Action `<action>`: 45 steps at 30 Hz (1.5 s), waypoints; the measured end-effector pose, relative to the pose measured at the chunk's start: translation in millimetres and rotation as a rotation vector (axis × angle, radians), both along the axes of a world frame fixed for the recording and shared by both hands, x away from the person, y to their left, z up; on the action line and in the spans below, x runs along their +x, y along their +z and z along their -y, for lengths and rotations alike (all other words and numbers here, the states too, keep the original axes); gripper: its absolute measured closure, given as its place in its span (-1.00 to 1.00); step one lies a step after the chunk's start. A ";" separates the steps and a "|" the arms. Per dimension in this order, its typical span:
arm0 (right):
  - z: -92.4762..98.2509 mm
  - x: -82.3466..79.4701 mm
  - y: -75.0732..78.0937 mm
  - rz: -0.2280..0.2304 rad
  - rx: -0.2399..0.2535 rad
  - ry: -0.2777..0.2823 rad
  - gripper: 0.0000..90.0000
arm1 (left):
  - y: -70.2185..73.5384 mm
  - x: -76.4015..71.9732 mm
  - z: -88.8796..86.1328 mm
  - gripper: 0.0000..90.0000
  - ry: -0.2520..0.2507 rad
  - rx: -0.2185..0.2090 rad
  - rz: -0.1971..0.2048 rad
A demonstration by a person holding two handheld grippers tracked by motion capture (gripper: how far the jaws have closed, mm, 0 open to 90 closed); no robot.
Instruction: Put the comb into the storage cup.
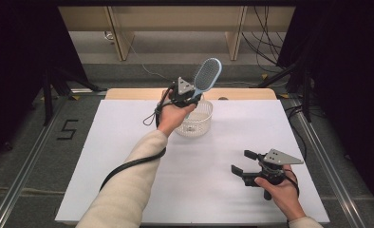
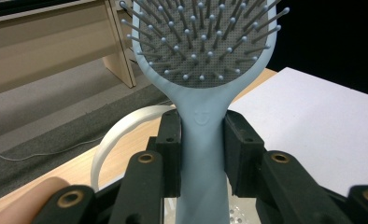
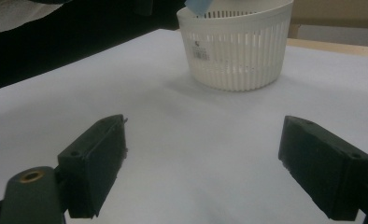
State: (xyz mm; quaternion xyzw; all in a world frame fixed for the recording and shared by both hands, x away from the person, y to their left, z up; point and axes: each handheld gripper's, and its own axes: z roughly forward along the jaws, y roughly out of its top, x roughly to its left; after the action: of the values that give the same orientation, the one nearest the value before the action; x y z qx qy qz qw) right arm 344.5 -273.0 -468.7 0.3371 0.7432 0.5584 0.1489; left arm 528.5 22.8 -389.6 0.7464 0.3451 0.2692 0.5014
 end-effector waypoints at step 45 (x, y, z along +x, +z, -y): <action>-0.7 0.1 -0.5 -0.006 0.001 0.007 -0.65 | -13.5 0.8 0.6 0.55 -0.042 -0.029 0.006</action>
State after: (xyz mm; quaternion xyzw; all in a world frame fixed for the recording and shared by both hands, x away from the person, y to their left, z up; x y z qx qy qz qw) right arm 344.6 -272.3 -469.2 0.3362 0.7445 0.5584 0.1442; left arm 529.3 22.2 -403.2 0.7452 0.3318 0.2560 0.5187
